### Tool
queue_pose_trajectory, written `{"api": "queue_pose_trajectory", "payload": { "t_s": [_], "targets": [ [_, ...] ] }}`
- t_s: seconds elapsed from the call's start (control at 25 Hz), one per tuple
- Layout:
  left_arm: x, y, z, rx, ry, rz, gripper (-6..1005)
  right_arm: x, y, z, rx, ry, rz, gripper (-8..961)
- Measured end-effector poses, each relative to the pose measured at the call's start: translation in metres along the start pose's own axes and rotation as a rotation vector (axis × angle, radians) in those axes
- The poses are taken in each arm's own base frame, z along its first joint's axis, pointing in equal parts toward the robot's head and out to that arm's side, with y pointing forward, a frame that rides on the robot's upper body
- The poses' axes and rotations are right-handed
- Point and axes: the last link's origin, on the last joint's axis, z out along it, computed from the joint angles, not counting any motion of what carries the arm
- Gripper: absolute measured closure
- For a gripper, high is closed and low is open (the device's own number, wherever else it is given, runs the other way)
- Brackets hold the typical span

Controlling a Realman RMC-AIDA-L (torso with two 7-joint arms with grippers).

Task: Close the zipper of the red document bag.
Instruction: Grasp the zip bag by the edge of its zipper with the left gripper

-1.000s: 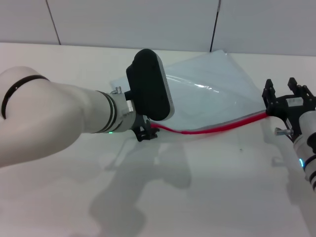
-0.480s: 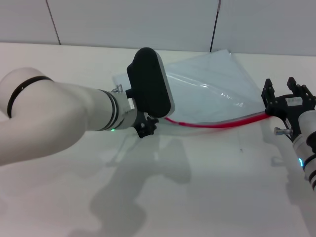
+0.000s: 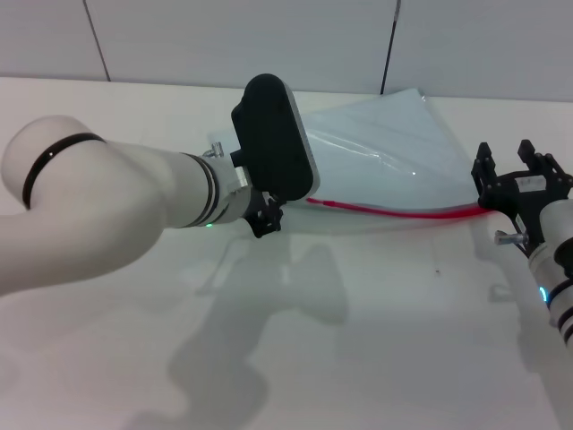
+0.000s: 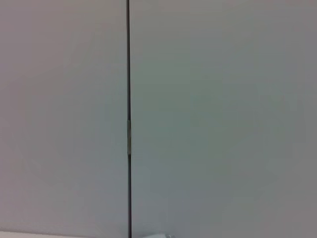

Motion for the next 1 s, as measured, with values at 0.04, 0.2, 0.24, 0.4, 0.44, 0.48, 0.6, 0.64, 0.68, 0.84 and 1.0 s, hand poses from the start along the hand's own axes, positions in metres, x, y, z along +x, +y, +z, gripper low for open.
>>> {"api": "queue_pose_trajectory", "payload": {
  "t_s": [0.04,0.2,0.24,0.4,0.44,0.48,0.6,0.64,0.68,0.84,1.0],
  "targets": [
    [0.0,-0.001,0.0,0.009,-0.001,0.003,819,-0.001,0.0,0.0,0.0,-0.003,0.002,411],
    [0.001,0.004,0.0,0.024,-0.008,0.028,834,-0.005,0.002,0.002,0.002,-0.018,0.017,412],
    [0.001,0.004,0.001,0.023,-0.008,0.029,838,-0.008,0.003,0.004,0.004,-0.02,0.028,412],
    [0.002,0.002,-0.002,0.031,0.003,0.017,857,-0.017,0.007,0.009,0.012,-0.028,0.08,412],
    [0.003,0.001,-0.003,0.035,0.01,0.012,864,-0.019,0.008,0.009,0.009,-0.031,0.083,412],
    [0.004,0.0,-0.005,0.041,0.019,0.004,870,-0.02,0.008,0.01,0.006,-0.035,0.085,412],
    [0.008,-0.006,-0.013,0.073,0.067,-0.028,882,-0.025,0.009,0.012,0.005,-0.044,0.097,411],
    [0.009,-0.007,-0.016,0.081,0.08,-0.033,885,-0.027,0.009,0.013,0.004,-0.044,0.107,411],
    [0.012,-0.009,-0.02,0.095,0.103,-0.039,888,-0.029,0.008,0.014,-0.001,-0.04,0.113,411],
    [0.016,-0.013,-0.029,0.123,0.146,-0.059,901,-0.039,0.006,0.017,-0.048,-0.024,0.133,505],
    [0.013,-0.013,-0.032,0.129,0.15,-0.074,912,-0.056,0.006,0.022,-0.167,0.009,0.097,565]
  ]
}}
